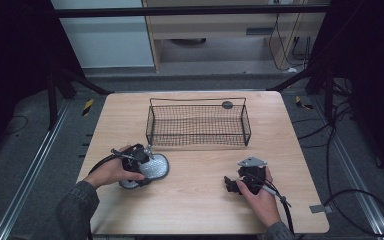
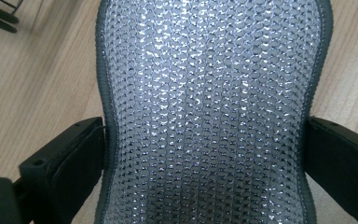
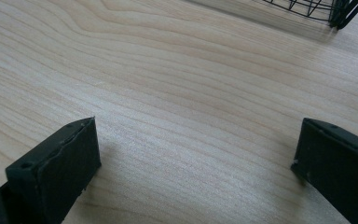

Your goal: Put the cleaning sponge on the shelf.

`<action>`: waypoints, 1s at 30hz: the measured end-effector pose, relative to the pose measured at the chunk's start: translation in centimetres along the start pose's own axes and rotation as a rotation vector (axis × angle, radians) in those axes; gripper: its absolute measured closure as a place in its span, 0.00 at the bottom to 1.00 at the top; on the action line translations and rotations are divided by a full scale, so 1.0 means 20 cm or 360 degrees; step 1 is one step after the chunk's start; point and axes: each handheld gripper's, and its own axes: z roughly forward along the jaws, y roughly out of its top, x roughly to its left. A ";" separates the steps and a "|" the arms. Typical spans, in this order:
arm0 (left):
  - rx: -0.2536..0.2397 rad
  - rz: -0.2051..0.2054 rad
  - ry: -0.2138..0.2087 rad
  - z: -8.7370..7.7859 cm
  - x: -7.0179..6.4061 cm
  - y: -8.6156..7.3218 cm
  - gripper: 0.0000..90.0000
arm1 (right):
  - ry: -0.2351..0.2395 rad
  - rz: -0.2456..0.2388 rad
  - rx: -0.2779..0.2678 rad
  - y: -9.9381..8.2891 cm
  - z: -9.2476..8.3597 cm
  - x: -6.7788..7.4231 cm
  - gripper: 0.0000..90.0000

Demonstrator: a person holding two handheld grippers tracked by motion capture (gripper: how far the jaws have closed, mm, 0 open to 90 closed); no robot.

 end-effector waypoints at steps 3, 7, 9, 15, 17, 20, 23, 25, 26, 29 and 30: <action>-0.0009 -0.0006 -0.0017 0.00 0.00 0.00 0.02 | 0.0002 -0.0001 0.0000 0.00 0.00 0.00 0.00; -0.0013 -0.0008 -0.0026 0.00 0.00 0.00 0.04 | 0.0004 0.0000 0.0000 0.00 0.00 0.00 0.00; -0.0008 -0.0009 -0.0021 0.00 0.00 0.00 0.05 | 0.0004 -0.0002 0.0000 0.00 0.00 0.00 0.00; -0.0025 -0.0003 0.0015 -0.03 -0.01 0.00 0.07 | 0.0005 -0.0003 0.0000 0.00 0.00 0.00 0.00; -0.0031 0.0004 0.0031 -0.04 -0.01 0.00 0.07 | 0.0005 -0.0003 0.0000 0.00 0.00 0.00 0.00; -0.0045 -0.0001 0.0041 -0.06 -0.02 -0.01 0.07 | 0.0005 -0.0003 0.0000 0.00 0.00 0.00 0.00; -0.0062 -0.0003 0.0046 -0.08 -0.03 -0.01 0.07 | 0.0005 -0.0003 0.0000 0.00 0.00 0.00 0.00; -0.0065 -0.0004 0.0047 -0.09 -0.03 -0.02 0.07 | 0.0005 -0.0003 0.0000 0.00 0.00 0.00 0.00; -0.0069 -0.0002 0.0054 -0.10 -0.04 -0.02 0.07 | 0.0005 -0.0003 0.0000 0.00 0.00 0.00 0.00; -0.0080 0.0006 0.0061 -0.11 -0.04 -0.02 0.07 | 0.0005 -0.0003 0.0000 0.00 0.00 0.00 0.00; -0.0083 0.0015 0.0070 -0.12 -0.04 -0.02 0.07 | 0.0005 -0.0003 0.0000 0.00 0.00 0.00 0.00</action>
